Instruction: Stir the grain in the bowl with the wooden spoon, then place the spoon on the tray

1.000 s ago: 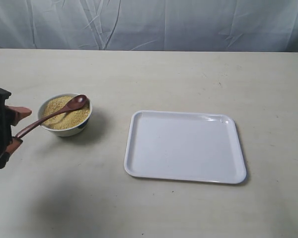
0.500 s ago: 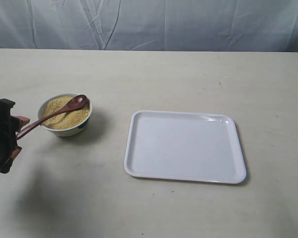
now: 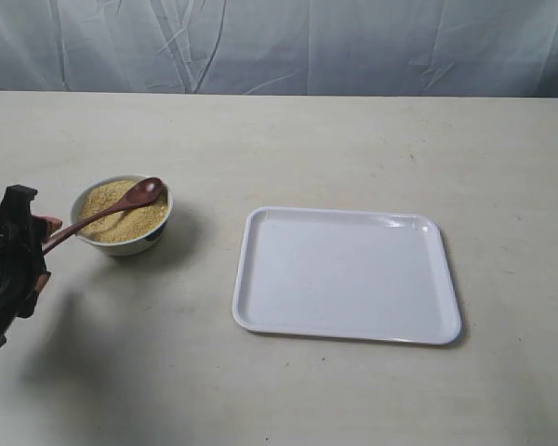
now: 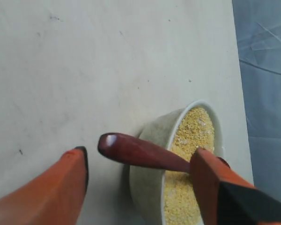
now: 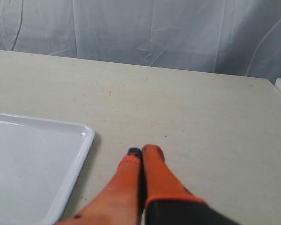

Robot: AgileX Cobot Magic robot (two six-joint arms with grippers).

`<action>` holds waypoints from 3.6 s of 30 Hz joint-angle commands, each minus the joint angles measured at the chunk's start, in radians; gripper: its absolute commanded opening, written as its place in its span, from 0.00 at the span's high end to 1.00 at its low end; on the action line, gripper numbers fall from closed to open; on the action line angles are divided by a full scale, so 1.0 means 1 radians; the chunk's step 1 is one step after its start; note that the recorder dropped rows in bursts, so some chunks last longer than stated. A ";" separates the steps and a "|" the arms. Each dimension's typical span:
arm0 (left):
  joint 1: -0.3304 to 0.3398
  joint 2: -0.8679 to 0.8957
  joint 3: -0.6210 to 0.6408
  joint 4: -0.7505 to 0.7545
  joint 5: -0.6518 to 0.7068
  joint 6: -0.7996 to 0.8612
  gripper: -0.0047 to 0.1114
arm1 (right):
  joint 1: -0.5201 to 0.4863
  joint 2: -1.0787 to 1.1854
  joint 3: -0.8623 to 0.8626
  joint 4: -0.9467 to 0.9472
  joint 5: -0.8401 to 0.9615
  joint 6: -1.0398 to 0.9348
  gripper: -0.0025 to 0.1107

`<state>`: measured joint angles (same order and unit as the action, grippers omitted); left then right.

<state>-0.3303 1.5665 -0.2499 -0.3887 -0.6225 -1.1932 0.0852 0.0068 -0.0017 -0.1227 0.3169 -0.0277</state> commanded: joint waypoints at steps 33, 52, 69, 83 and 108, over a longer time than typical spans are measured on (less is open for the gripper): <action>0.002 0.087 -0.091 -0.118 0.016 -0.087 0.43 | -0.004 -0.007 0.002 -0.001 -0.012 0.001 0.98; 0.002 0.155 -0.091 -0.215 -0.153 -0.110 0.48 | -0.004 -0.007 0.002 -0.001 -0.012 0.001 0.98; 0.002 0.155 -0.091 -0.290 -0.156 -0.004 0.96 | -0.004 -0.007 0.002 -0.001 -0.012 0.001 0.98; 0.002 0.131 -0.075 -0.116 -0.165 -0.131 0.96 | -0.004 -0.007 0.002 -0.001 -0.012 0.001 0.98; 0.002 -0.053 0.102 -0.035 -0.323 -0.159 0.48 | -0.004 -0.007 0.002 -0.001 -0.012 0.001 0.98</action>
<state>-0.3303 1.5208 -0.1523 -0.4317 -0.9322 -1.3609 0.0852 0.0068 -0.0017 -0.1227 0.3169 -0.0277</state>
